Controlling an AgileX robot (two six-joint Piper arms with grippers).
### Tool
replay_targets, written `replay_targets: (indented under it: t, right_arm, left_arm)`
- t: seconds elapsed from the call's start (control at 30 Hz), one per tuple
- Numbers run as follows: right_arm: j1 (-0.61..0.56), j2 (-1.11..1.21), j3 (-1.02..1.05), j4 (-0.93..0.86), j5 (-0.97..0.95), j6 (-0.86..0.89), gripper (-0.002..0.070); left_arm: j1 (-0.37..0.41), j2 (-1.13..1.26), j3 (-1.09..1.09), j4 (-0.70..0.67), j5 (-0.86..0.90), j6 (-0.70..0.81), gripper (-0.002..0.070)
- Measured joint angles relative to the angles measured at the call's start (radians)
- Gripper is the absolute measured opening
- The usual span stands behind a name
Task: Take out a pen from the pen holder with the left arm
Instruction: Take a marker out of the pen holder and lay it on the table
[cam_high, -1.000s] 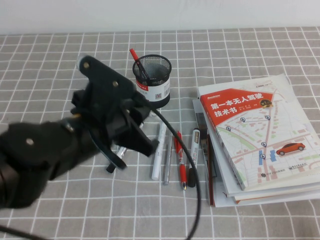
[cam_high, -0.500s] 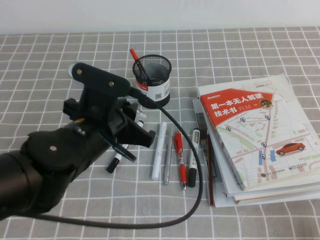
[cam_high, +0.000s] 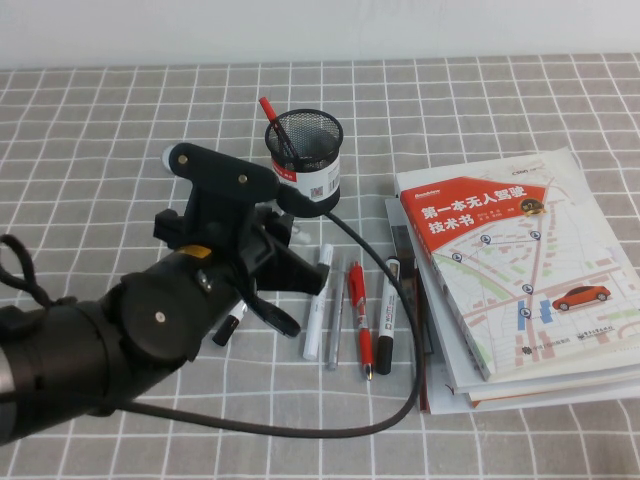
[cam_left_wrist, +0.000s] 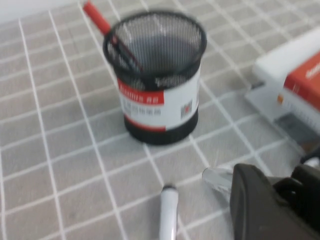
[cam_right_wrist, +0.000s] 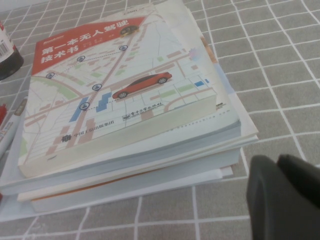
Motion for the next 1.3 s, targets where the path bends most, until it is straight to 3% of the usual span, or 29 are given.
replay_targets:
  t: [0.17, 0.63, 0.73, 0.93, 1.07, 1.2, 1.3]
  right_arm:
    - [0.000, 0.000, 0.000, 0.000, 0.000, 0.000, -0.0013]
    - [0.000, 0.000, 0.000, 0.000, 0.000, 0.000, -0.0013]
    - [0.000, 0.000, 0.000, 0.000, 0.000, 0.000, -0.0013]
    - [0.000, 0.000, 0.000, 0.000, 0.000, 0.000, -0.0013]
    - [0.000, 0.000, 0.000, 0.000, 0.000, 0.000, -0.0013]
    - [0.000, 0.000, 0.000, 0.000, 0.000, 0.000, -0.0013]
    - [0.000, 0.000, 0.000, 0.000, 0.000, 0.000, -0.0013]
  left_arm:
    - [0.000, 0.024, 0.000, 0.117, -0.025, -0.134, 0.0110]
    - [0.037, 0.125, 0.000, 0.158, 0.011, -0.283, 0.0113]
    - [0.037, 0.127, 0.000, 0.158, 0.057, -0.287, 0.0158]
    - [0.037, 0.132, 0.000, 0.143, 0.126, -0.289, 0.0311]
    - [0.037, 0.121, 0.000, 0.134, 0.169, -0.290, 0.0344]
    - [0.037, 0.038, 0.000, 0.134, 0.218, -0.285, 0.0341]
    - [0.037, -0.082, 0.000, 0.134, 0.262, -0.261, 0.0256]
